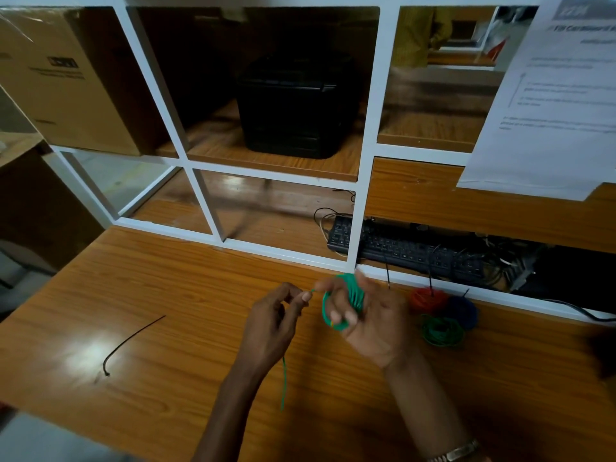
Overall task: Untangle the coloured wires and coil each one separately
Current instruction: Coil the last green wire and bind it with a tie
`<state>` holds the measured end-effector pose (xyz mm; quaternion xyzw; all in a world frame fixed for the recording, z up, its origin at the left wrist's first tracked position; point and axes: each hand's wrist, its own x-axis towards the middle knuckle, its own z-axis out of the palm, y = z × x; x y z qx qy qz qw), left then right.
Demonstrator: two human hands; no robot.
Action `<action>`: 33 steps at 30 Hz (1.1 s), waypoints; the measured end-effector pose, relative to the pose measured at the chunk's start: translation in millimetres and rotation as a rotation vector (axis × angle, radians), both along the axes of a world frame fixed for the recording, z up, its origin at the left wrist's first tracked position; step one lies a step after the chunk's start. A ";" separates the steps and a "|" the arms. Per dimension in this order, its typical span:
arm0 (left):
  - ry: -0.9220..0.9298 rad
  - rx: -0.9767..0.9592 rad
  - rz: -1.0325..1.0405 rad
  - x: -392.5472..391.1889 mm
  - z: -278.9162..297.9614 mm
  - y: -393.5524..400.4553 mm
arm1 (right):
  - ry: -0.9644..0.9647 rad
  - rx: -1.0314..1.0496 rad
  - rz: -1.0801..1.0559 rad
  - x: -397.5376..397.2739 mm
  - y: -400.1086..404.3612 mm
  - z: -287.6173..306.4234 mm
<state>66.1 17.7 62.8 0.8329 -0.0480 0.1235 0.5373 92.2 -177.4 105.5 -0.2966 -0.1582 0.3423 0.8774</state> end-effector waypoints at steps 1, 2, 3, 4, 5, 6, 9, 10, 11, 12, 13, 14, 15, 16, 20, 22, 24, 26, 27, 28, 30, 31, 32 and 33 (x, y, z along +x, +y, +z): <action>0.034 -0.002 -0.035 -0.3 -1.0 -5.4 | 0.079 0.078 -0.080 1.3 0.7 3.3; 0.069 0.009 -0.071 0.4 -4.0 -10.1 | 0.136 0.139 -0.153 2.5 0.7 6.1; 0.100 0.038 -0.112 0.9 -7.1 -13.9 | 0.174 0.179 -0.219 4.3 0.4 7.7; 0.124 0.079 -0.152 1.6 -10.0 -16.9 | 0.194 0.198 -0.279 5.9 -0.2 9.3; 0.141 0.129 -0.186 2.1 -12.4 -19.6 | 0.202 0.192 -0.342 8.4 -1.1 8.3; 0.149 0.184 -0.213 2.0 -14.0 -21.3 | 0.199 0.165 -0.407 11.1 -2.3 7.1; 0.138 0.317 -0.298 -2.0 -15.0 -25.1 | 0.098 -0.082 -0.592 18.8 -9.8 1.5; 0.128 0.339 -0.310 -3.7 -14.3 -25.4 | 0.049 -0.210 -0.614 20.4 -12.9 -0.5; 0.107 0.353 -0.303 -5.4 -12.5 -25.1 | 0.001 -0.365 -0.606 22.1 -15.4 -4.2; 0.080 0.361 -0.282 -6.3 -8.7 -25.2 | -0.040 -0.527 -0.570 22.6 -16.1 -5.8; 0.046 0.373 -0.257 -6.9 -3.3 -25.4 | -0.068 -0.694 -0.513 22.2 -15.5 -8.5; 0.008 0.388 -0.233 -6.4 2.8 -25.1 | -0.089 -0.842 -0.437 20.6 -13.3 -9.8; -0.029 0.405 -0.209 -5.3 8.5 -23.5 | -0.096 -0.961 -0.353 17.8 -10.6 -9.4; -0.065 0.422 -0.182 -4.0 14.0 -21.0 | -0.091 -1.048 -0.270 13.9 -7.6 -8.0; -0.082 0.279 -0.102 -0.5 23.8 -6.3 | -0.141 -0.999 0.022 -7.3 -1.2 -1.4; -0.015 0.075 -0.079 -4.6 25.5 -6.5 | -0.128 -0.866 0.089 -10.4 -1.7 2.8; 0.037 -0.098 -0.037 -8.9 25.6 -10.2 | -0.142 -0.788 0.139 -7.8 -0.8 4.8; 0.103 -0.315 -0.025 -11.6 23.8 -14.7 | -0.182 -0.727 0.135 -7.4 1.2 8.0; 0.130 -0.395 -0.016 -12.7 23.6 -16.5 | -0.194 -0.692 0.109 -8.7 2.3 9.3; 0.149 -0.433 -0.003 -13.0 23.3 -17.4 | -0.191 -0.656 0.092 -9.5 3.3 9.3; 0.172 -0.404 -0.019 -13.1 21.2 -14.3 | -0.176 -0.610 0.105 -11.6 5.7 10.1; 0.187 -0.398 -0.074 -14.2 21.0 -11.4 | -0.170 -0.598 0.130 -11.9 6.8 8.5; 0.219 -0.408 -0.146 -16.1 21.7 -9.0 | -0.168 -0.591 0.158 -12.2 7.5 6.9; 0.276 -0.432 -0.223 -18.4 23.4 -7.9 | -0.166 -0.579 0.185 -12.3 7.6 5.9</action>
